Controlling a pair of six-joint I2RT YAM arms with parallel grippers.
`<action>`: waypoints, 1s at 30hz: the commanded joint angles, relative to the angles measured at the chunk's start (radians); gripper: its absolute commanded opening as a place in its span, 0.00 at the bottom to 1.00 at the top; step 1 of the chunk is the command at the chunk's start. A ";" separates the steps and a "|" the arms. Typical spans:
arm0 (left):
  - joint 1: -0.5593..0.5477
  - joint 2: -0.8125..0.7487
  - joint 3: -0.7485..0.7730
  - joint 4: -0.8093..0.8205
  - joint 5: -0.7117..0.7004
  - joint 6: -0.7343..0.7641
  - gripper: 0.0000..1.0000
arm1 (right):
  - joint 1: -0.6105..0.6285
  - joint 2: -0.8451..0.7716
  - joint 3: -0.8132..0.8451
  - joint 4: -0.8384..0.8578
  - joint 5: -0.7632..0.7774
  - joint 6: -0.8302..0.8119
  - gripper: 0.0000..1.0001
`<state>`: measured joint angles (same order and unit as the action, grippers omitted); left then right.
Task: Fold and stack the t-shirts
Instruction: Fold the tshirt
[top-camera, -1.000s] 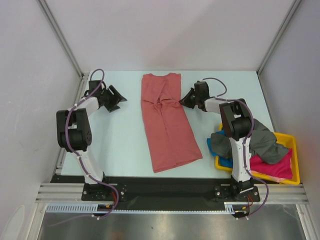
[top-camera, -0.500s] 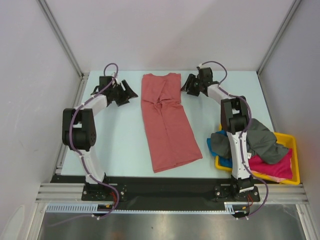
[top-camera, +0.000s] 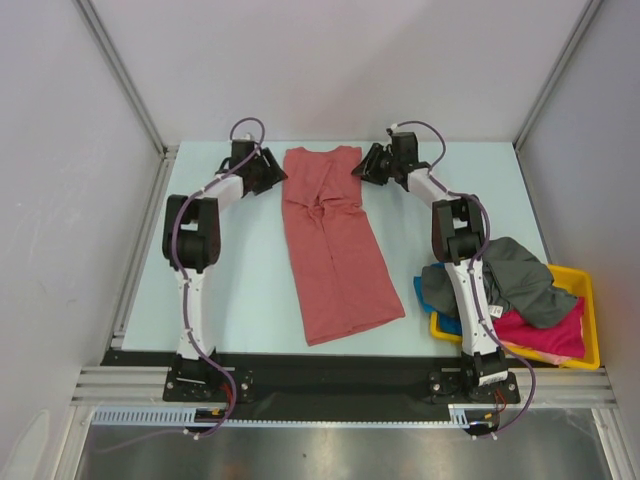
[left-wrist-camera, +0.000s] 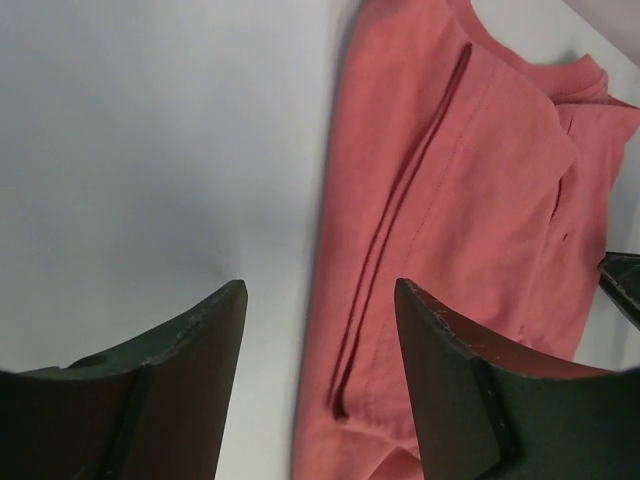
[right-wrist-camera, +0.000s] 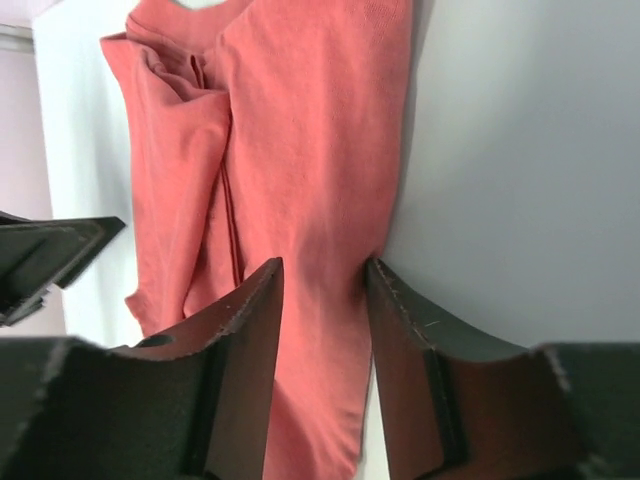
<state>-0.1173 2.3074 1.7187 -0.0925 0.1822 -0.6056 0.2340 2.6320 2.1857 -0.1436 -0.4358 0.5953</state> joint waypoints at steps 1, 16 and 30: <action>-0.021 0.040 0.082 -0.091 -0.095 -0.022 0.65 | 0.010 0.066 0.026 -0.019 -0.017 0.047 0.44; -0.010 0.236 0.307 -0.133 0.043 -0.126 0.18 | 0.013 0.151 0.120 0.065 0.031 0.146 0.18; 0.036 0.155 0.454 -0.358 0.008 -0.020 0.65 | -0.061 0.064 0.211 -0.198 0.054 0.095 0.73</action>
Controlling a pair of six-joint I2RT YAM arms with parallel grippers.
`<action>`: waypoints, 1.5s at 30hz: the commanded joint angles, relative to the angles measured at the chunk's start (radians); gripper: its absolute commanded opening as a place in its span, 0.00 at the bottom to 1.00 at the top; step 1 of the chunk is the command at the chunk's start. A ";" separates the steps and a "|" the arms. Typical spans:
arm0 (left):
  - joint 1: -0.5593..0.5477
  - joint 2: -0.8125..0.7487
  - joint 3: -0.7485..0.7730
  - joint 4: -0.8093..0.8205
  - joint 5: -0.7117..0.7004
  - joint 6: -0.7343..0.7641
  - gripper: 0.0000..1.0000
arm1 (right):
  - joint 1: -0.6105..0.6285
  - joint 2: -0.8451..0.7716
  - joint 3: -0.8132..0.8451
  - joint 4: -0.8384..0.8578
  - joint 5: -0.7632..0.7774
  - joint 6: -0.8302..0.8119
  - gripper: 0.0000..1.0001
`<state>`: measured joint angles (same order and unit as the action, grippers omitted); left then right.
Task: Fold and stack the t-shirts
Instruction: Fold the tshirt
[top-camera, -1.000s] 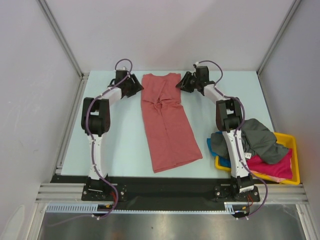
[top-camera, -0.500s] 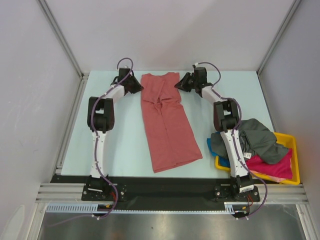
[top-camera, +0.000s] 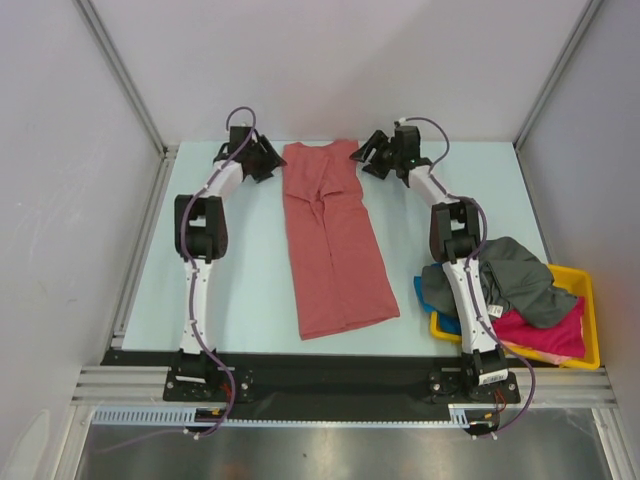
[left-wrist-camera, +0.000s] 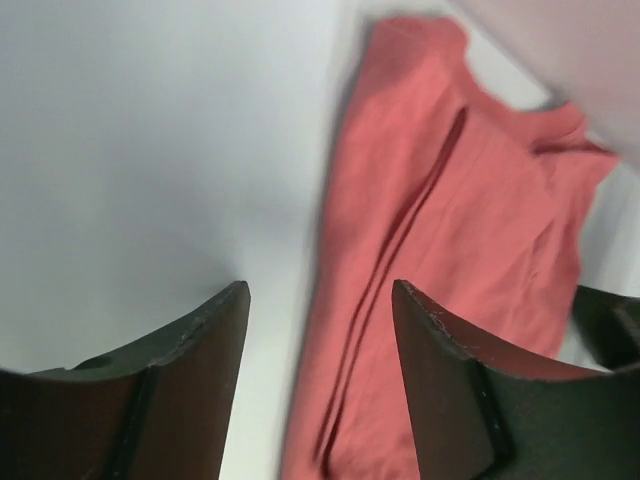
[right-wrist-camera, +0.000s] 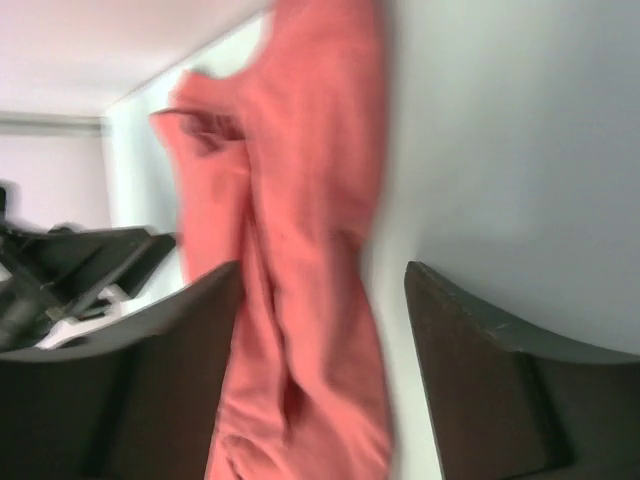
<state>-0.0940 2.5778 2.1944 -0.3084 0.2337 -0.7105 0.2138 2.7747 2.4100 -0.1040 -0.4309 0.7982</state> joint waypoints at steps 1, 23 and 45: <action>0.010 -0.152 -0.086 -0.156 -0.050 0.123 0.66 | -0.044 -0.140 -0.023 -0.328 0.047 -0.173 0.76; -0.478 -1.406 -1.478 -0.250 -0.022 -0.105 0.38 | 0.130 -1.414 -1.509 -0.577 0.017 -0.255 0.39; -0.731 -1.477 -1.736 -0.083 -0.174 -0.477 0.44 | 0.222 -1.570 -1.749 -0.528 0.076 -0.212 0.59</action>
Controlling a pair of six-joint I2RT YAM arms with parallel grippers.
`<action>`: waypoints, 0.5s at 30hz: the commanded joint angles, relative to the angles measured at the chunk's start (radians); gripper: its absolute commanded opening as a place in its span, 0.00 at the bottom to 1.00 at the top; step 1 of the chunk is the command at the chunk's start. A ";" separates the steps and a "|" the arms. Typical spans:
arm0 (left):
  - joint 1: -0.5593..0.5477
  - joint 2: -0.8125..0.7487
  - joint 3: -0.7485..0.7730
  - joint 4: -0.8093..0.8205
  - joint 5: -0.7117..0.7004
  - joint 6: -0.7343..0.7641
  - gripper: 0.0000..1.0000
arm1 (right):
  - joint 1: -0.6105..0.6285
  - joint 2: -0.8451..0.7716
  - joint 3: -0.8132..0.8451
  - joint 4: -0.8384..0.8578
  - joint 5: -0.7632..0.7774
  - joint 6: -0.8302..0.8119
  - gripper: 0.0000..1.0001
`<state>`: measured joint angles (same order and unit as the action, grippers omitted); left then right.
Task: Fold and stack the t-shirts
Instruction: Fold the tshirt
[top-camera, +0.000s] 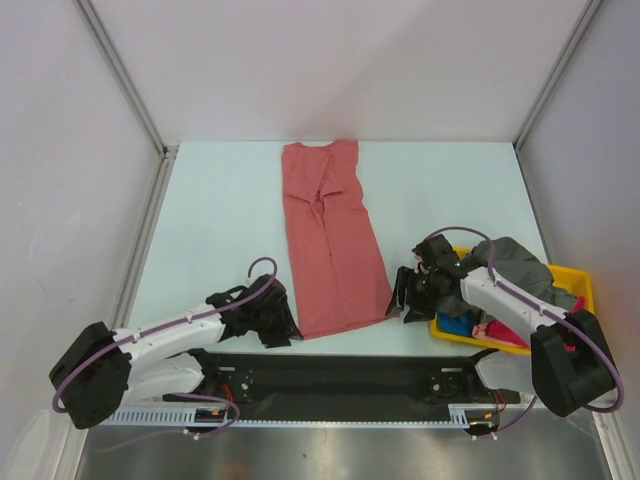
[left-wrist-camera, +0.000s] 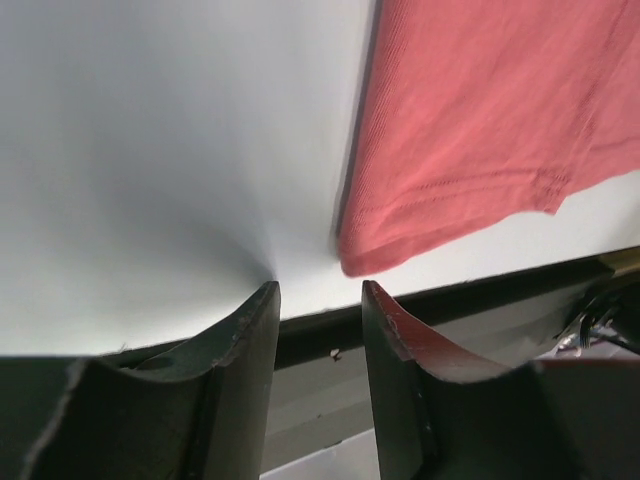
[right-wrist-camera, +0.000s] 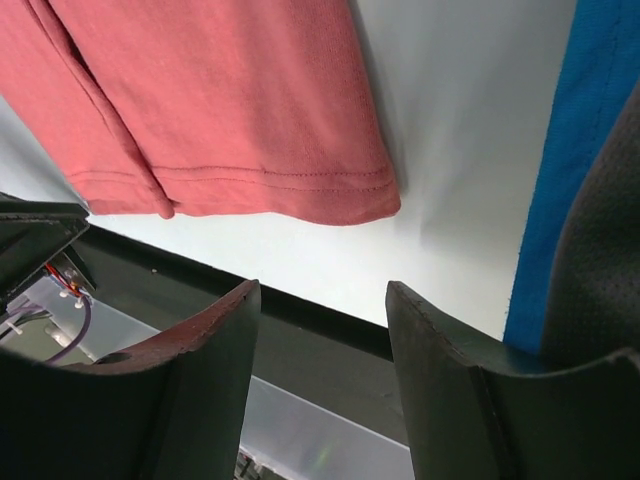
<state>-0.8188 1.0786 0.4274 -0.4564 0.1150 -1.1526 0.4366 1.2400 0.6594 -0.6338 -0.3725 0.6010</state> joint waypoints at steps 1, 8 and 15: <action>-0.006 0.033 0.037 0.076 -0.055 -0.036 0.44 | -0.002 -0.043 0.005 0.000 0.018 -0.018 0.59; -0.006 0.136 0.037 0.079 -0.048 -0.076 0.46 | -0.027 -0.039 0.003 -0.014 0.020 -0.047 0.59; -0.006 0.161 0.066 0.059 -0.075 -0.071 0.43 | -0.048 0.004 0.016 -0.010 0.026 -0.049 0.57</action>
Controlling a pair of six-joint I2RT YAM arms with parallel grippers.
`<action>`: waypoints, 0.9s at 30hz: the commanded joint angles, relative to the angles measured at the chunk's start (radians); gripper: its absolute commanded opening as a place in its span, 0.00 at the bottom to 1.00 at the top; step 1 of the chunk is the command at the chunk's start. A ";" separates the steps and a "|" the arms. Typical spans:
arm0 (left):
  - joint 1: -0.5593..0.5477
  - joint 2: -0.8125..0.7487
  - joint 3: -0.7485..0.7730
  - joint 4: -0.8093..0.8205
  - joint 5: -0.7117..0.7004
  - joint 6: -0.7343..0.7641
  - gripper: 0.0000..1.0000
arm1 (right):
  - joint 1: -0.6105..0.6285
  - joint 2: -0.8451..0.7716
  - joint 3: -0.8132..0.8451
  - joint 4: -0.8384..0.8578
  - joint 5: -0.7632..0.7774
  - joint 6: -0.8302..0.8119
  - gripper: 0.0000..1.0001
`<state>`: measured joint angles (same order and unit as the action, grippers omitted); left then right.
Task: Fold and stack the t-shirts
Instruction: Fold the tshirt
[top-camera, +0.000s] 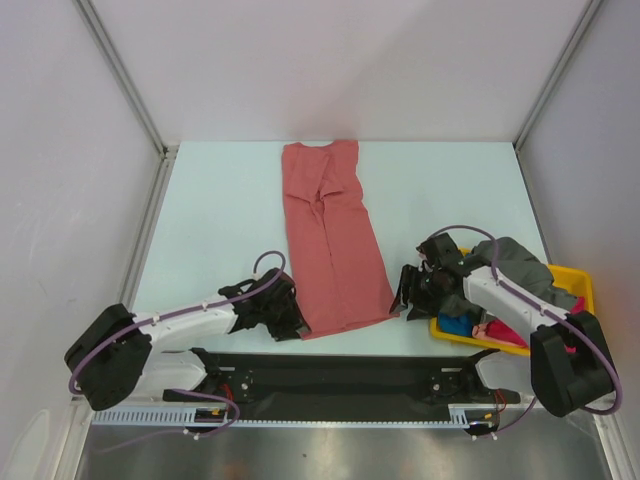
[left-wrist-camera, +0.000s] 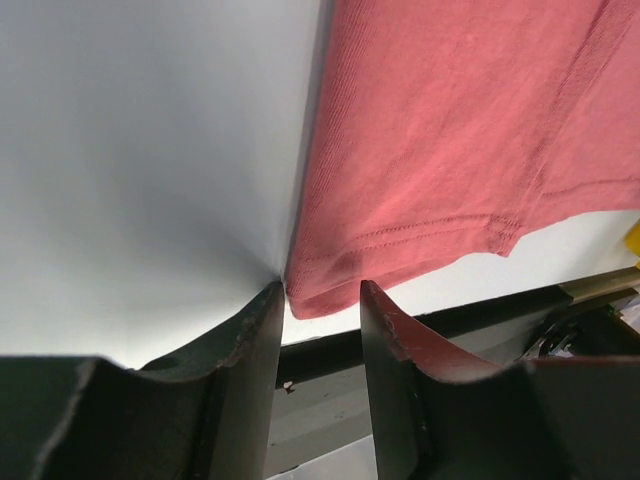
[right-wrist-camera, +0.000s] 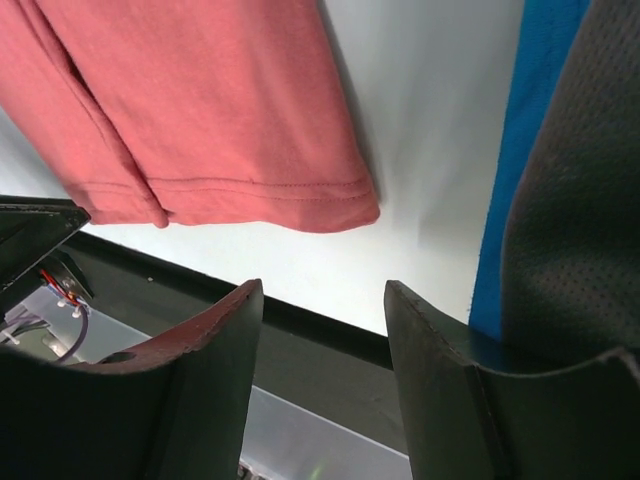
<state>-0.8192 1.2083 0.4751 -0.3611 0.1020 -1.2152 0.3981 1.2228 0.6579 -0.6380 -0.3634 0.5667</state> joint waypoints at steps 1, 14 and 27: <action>-0.006 0.036 0.017 -0.041 -0.062 -0.007 0.42 | -0.018 0.035 0.019 0.000 0.024 -0.010 0.56; -0.005 0.062 0.039 -0.073 -0.091 0.032 0.40 | -0.030 0.191 0.057 0.086 0.101 -0.005 0.53; 0.026 0.062 0.003 -0.041 -0.071 0.043 0.31 | -0.042 0.250 0.046 0.112 0.087 -0.047 0.52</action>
<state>-0.8005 1.2591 0.5091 -0.3763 0.0879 -1.2030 0.3679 1.4494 0.7177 -0.5434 -0.2989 0.5560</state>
